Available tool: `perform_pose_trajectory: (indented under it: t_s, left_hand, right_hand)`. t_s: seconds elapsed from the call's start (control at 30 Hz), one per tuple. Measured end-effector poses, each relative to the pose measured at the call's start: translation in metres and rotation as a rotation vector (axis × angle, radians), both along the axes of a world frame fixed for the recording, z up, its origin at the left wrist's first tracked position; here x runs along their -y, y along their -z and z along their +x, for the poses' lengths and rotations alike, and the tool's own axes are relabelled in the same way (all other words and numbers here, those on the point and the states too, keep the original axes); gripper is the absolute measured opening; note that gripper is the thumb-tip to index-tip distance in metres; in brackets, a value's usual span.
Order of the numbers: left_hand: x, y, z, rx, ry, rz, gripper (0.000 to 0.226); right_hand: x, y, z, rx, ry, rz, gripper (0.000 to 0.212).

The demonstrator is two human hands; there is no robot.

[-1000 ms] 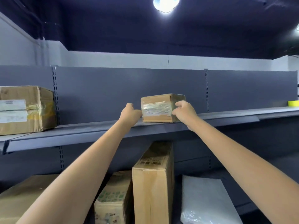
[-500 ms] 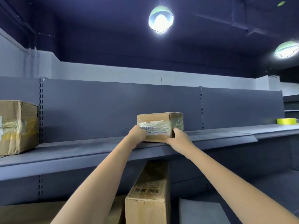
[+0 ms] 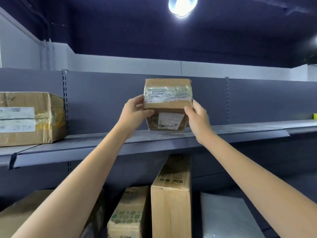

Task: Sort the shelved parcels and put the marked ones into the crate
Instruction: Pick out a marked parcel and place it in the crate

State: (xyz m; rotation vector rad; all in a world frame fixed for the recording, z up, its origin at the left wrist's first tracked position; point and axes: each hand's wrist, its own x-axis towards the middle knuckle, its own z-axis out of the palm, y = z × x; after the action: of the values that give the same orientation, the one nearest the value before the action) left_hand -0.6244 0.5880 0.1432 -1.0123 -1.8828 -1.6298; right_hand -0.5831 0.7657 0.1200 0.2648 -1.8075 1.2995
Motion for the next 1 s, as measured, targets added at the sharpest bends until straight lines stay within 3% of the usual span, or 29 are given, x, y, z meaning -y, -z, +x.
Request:
perform_pose_trajectory:
  t_s: [0.2, 0.33, 0.47, 0.6, 0.7, 0.8, 0.87, 1.0]
  left_hand:
    - [0.038, 0.002, 0.020, -0.136, -0.079, -0.089, 0.071]
    - [0.051, -0.004, 0.036, -0.204, 0.014, -0.041, 0.078]
    - [0.062, -0.009, 0.045, -0.191, 0.139, -0.030, 0.082]
    - [0.071, -0.009, 0.054, -0.204, 0.179, 0.032, 0.069]
    - [0.079, -0.006, 0.058, -0.204, 0.231, 0.104, 0.058]
    - [0.092, -0.001, 0.055, -0.094, 0.307, 0.311, 0.047]
    - [0.101, 0.004, 0.052, -0.030, 0.332, 0.398, 0.048]
    - [0.124, 0.015, 0.053, 0.070, 0.341, 0.385, 0.043]
  right_hand:
    - [0.029, -0.015, 0.010, -0.192, -0.040, -0.051, 0.030]
    - [0.048, -0.025, 0.023, -0.297, -0.038, -0.119, 0.017]
    - [0.057, -0.032, 0.031, -0.343, -0.031, -0.206, 0.030]
    - [0.067, -0.031, 0.038, -0.328, -0.058, -0.186, 0.040]
    - [0.077, -0.028, 0.051, -0.327, -0.139, -0.173, 0.028]
    - [0.088, -0.019, 0.069, -0.223, -0.393, -0.041, 0.014]
    - [0.092, -0.006, 0.074, -0.069, -0.496, 0.075, 0.028]
    - [0.100, 0.025, 0.065, 0.245, -0.718, 0.078, 0.087]
